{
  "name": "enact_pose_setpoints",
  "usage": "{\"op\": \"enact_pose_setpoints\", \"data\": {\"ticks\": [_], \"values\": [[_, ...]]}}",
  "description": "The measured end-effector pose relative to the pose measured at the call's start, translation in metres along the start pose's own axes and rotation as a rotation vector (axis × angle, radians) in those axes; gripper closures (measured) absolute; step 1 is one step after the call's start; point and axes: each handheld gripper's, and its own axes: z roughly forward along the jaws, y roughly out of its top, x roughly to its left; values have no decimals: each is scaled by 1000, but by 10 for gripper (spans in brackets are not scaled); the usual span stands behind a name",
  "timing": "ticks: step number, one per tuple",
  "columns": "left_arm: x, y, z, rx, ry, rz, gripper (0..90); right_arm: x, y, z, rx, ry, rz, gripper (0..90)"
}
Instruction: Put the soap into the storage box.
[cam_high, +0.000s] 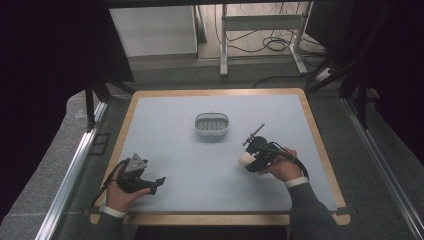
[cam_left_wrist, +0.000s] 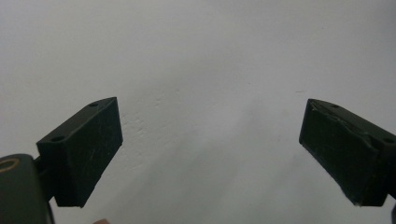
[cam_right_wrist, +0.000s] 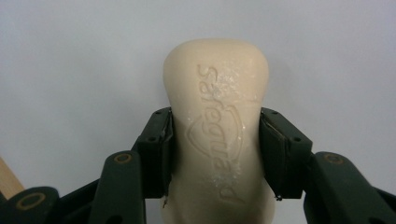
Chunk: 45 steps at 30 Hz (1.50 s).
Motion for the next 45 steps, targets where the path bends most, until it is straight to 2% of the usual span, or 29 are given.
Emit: {"op": "enact_pose_setpoints", "data": {"ticks": [6, 17, 23, 28, 31, 39, 45], "values": [[1, -1, 0, 2, 1, -3, 65, -6, 18, -7, -44, 7, -23, 486], [1, -1, 0, 1, -1, -4, 65, -21, 48, -12, -83, 21, -47, 486], [0, -1, 1, 3, -1, -2, 65, -34, 62, -11, -85, 36, -46, 485], [0, 0, 1, 5, -3, -2, 65, -38, 71, -7, -74, 32, -68, 485], [0, 0, 2, 8, -4, 1, 65, -42, 77, -5, -83, 69, -73, 485], [-1, 0, 3, 7, -4, 1, 65, -51, 92, 1, -83, 57, -59, 485], [-1, -1, 4, 9, -7, 1, 65, -57, 102, 6, -83, 47, -70, 485]]}}
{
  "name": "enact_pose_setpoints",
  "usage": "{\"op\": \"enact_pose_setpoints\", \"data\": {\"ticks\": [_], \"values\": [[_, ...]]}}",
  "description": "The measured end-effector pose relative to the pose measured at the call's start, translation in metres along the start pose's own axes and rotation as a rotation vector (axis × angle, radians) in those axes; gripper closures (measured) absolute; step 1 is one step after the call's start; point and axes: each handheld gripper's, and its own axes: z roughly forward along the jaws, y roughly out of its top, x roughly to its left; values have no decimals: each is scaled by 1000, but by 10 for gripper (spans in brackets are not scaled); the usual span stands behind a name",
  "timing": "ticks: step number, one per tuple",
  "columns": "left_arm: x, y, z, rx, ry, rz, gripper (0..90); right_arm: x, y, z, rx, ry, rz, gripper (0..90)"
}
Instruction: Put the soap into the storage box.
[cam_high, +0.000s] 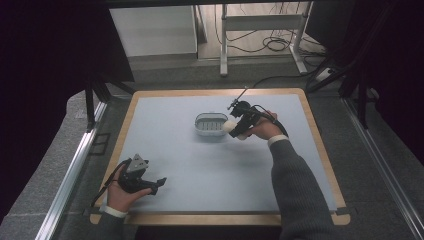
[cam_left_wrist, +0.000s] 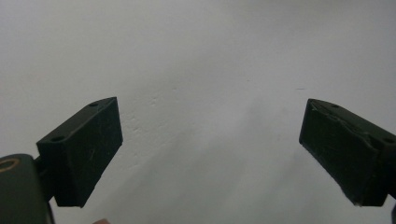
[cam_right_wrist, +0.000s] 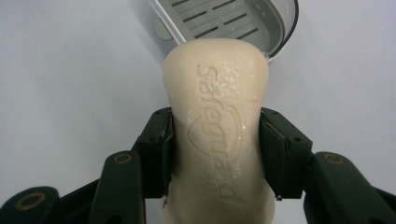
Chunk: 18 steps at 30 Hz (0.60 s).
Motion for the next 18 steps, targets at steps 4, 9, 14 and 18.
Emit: {"op": "enact_pose_setpoints", "data": {"ticks": [4, 9, 14, 18], "values": [[0, 0, 1, 3, 1, 1, 64, -2, 9, 2, -2, -8, -8, 485], [1, 0, 1, -2, -1, -4, 64, -10, 19, 4, -35, 3, -18, 485], [0, 0, 1, -2, -2, -3, 64, -13, 31, 13, -8, -3, -44, 485], [0, 0, 1, 1, -4, -2, 64, -12, 40, 20, -14, 0, -80, 485]]}}
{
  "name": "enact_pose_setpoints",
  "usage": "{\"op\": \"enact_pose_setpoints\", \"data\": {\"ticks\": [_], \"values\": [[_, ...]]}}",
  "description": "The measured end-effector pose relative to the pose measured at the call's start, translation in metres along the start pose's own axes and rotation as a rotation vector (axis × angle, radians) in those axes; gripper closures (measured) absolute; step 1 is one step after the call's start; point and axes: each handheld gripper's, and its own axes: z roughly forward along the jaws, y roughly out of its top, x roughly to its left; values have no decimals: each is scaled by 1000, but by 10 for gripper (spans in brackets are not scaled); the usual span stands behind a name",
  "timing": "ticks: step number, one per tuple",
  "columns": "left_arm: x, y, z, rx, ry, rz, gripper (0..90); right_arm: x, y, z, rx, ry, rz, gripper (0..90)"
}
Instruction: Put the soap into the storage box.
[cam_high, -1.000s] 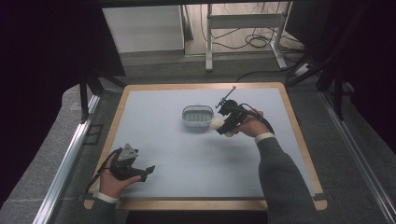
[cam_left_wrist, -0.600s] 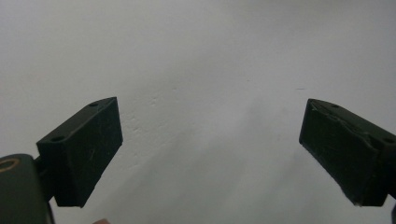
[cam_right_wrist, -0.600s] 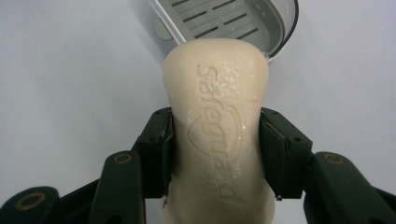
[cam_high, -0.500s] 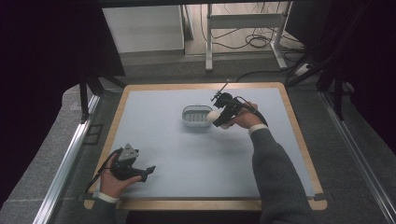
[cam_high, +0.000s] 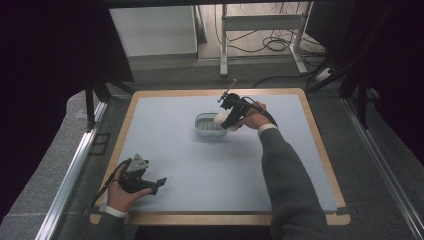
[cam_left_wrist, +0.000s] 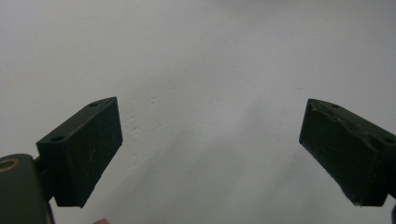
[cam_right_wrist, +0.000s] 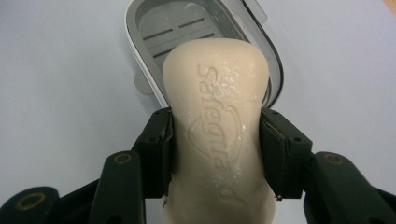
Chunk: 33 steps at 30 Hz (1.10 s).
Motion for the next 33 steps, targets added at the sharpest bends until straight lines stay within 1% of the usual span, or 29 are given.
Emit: {"op": "enact_pose_setpoints", "data": {"ticks": [4, 5, 6, 8, 11, 13, 15, 16, 17, 20, 21, 23, 26, 27, 28, 30, 33], "values": [[0, 0, 0, 0, 0, 1, 64, 1, 10, 3, -2, 5, -24, 485], [0, 0, 0, -3, -2, -3, 64, 1, 12, 4, -14, -1, -32, 485], [1, 0, -1, -1, -2, -1, 64, 1, 14, 5, -13, -1, -33, 485], [1, -1, -1, 0, 0, -2, 64, 1, 19, 7, -8, -1, -57, 485], [1, -1, 0, -1, -3, -1, 64, 2, 23, 9, 0, 6, -63, 485], [1, -1, 0, 0, -2, 0, 64, 1, 26, 13, 1, 8, -77, 485], [1, -1, 0, -1, -4, -1, 64, 1, 27, 16, 4, 18, -91, 485], [1, 0, 0, -1, -3, -1, 64, 0, 28, 18, 16, 8, -113, 485], [1, 0, 0, -1, -4, -2, 64, 0, 29, 19, 21, 6, -120, 485], [1, 0, -1, -5, -6, -5, 64, -1, 32, 23, 14, 21, -160, 485], [1, 0, -1, -5, -5, -5, 64, -1, 33, 24, 15, 24, -158, 485], [1, 0, -1, -5, -4, -5, 64, -1, 35, 27, 19, 19, -182, 485], [1, 0, -1, -4, -6, -4, 64, -1, 37, 32, 20, 28, -179, 484], [1, 0, 0, -4, -7, -5, 64, -1, 38, 33, 24, 27, -192, 484], [1, 0, 0, -3, -6, -3, 64, 0, 38, 35, 25, 28, -189, 484], [1, 0, 0, -1, -6, -3, 64, 1, 39, 37, 27, 27, -197, 484], [1, 0, 0, -3, -6, -3, 64, 2, 39, 43, 51, 25, -223, 484]]}}
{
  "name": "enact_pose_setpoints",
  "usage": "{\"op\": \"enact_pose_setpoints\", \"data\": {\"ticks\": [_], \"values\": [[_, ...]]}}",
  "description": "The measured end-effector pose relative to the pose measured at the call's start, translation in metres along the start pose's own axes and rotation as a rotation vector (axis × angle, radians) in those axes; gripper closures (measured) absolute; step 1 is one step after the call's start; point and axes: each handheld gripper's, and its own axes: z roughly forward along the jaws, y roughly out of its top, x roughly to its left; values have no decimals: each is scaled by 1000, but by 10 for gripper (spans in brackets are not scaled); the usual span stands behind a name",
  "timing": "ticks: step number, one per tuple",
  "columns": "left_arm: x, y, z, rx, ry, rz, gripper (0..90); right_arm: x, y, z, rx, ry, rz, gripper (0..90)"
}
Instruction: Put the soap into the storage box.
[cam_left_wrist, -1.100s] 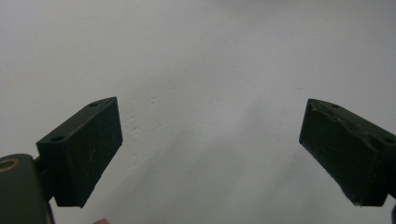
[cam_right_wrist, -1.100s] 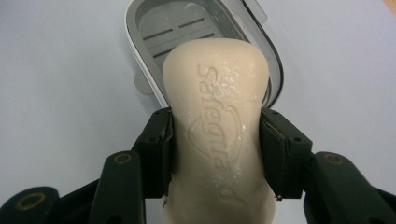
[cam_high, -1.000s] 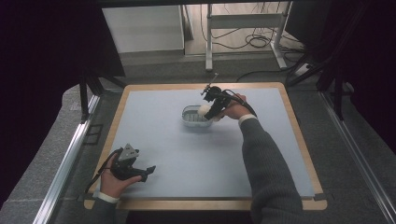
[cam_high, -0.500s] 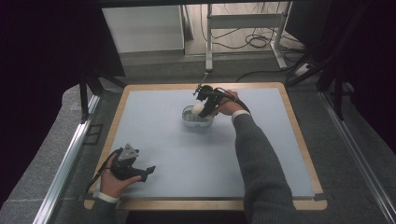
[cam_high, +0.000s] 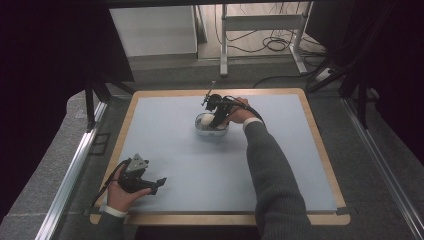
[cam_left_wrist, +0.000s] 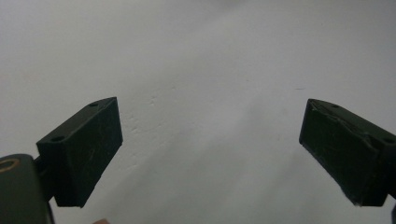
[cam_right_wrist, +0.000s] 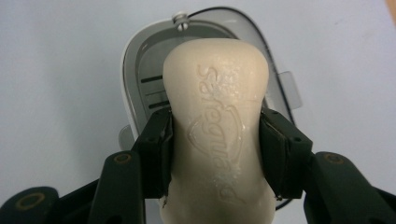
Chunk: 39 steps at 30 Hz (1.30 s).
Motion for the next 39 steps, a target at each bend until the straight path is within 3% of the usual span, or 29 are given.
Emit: {"op": "enact_pose_setpoints", "data": {"ticks": [6, 10, 16, 22, 29, 39], "values": [[0, 0, 0, 0, 0, 1, 64, 2, 0, 6, 23, -18, -10, 470], [-1, 0, 1, 2, 0, 1, 64, 1, 2, -5, -49, -15, 30, 455], [-1, 0, 1, 0, -1, 0, 65, 2, -1, -13, -59, -36, 58, 385], [-1, 0, 2, 6, -2, 3, 65, 5, -7, -26, -146, -32, 127, 348], [-1, 0, 2, 4, -1, 2, 65, 18, -27, -40, -237, -42, 191, 325], [-3, 5, 2, 8, -2, 12, 65, 32, -68, -54, -306, -64, 245, 321]]}}
